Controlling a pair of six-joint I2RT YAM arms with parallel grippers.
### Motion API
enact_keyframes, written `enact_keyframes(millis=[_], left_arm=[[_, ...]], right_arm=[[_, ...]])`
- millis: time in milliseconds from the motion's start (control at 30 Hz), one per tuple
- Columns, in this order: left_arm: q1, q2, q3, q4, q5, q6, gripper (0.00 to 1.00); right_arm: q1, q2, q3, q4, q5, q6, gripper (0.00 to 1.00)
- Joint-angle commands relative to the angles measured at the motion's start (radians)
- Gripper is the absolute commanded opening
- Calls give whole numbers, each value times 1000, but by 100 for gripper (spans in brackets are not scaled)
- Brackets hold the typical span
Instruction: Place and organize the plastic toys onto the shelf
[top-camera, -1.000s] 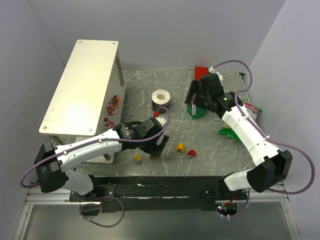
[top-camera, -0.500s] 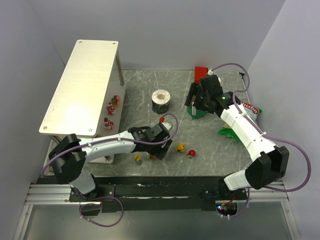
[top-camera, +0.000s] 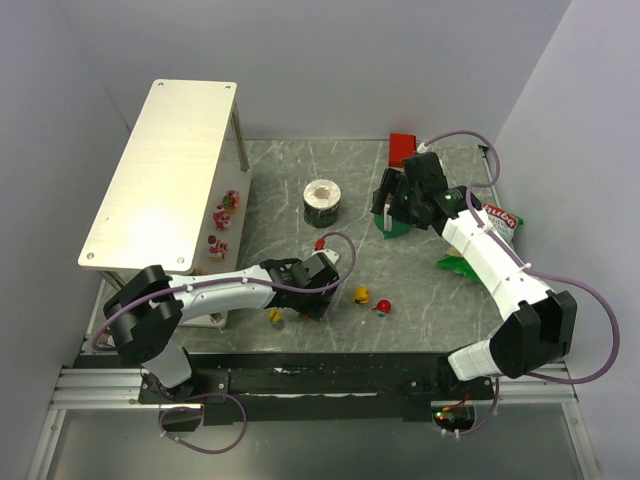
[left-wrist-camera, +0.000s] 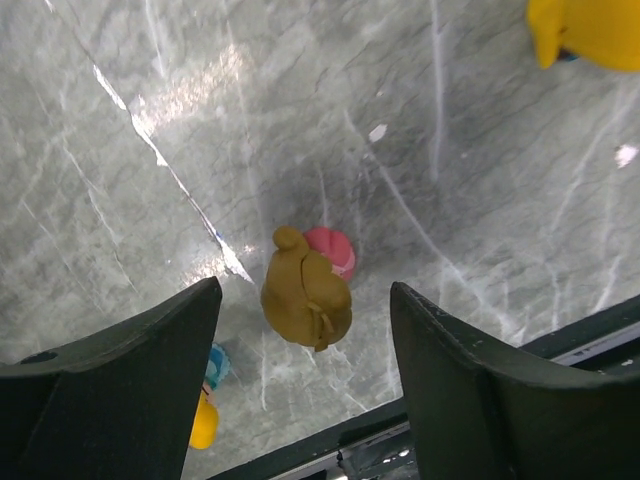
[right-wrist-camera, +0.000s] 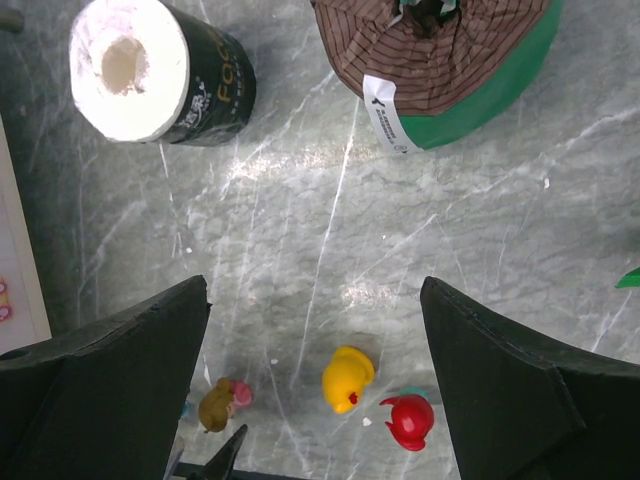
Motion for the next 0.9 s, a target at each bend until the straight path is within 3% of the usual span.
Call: enact_keyframes(millis=[0,433,533,733,867], left_arm=[[-6,10,-15,30,-24,-35,73],[-6,24,-1,29,-33,-54,54],[-6,18,11,16,-39,-58,45],[-9,-8,79,-54,-56,-48,15],[-7,-54,166,-145,-58,-23,5]], right_arm=[[-16,-8,-15,34,-13,-5,93],[-19,-17,-35,39,-23,2,91],[-24,-17,-38,42,-26,4,90],[-27,-15,-32,43,-33,7,89],[-27,-17,-29,49,-38,9,88]])
